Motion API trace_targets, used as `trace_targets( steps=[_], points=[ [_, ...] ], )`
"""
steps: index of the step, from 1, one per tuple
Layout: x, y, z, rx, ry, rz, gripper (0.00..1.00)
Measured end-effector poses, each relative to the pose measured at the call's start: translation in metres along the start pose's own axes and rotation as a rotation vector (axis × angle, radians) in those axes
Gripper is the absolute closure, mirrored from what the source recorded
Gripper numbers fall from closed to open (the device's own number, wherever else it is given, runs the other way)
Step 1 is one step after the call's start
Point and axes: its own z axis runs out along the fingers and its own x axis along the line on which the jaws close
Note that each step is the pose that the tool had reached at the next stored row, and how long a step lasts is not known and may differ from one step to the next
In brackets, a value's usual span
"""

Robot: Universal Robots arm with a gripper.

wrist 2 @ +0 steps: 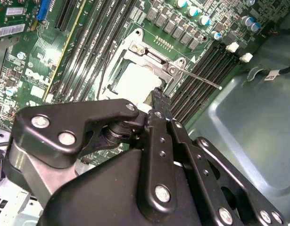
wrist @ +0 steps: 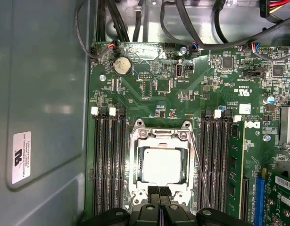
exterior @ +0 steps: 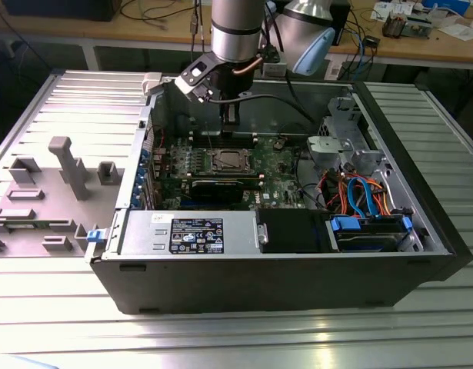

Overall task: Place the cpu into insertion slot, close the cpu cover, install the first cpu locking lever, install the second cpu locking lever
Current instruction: 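Close the cpu cover, then install the first cpu locking lever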

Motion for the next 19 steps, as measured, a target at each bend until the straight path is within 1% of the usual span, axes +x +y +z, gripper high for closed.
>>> trace_targets(
  steps=[13, 19],
  points=[
    [0.0, 0.0, -0.0009, 0.0002, -0.0003, -0.001, 0.89],
    [0.0, -0.0001, -0.001, 0.0007, -0.0007, -0.021, 0.89]
  ],
)
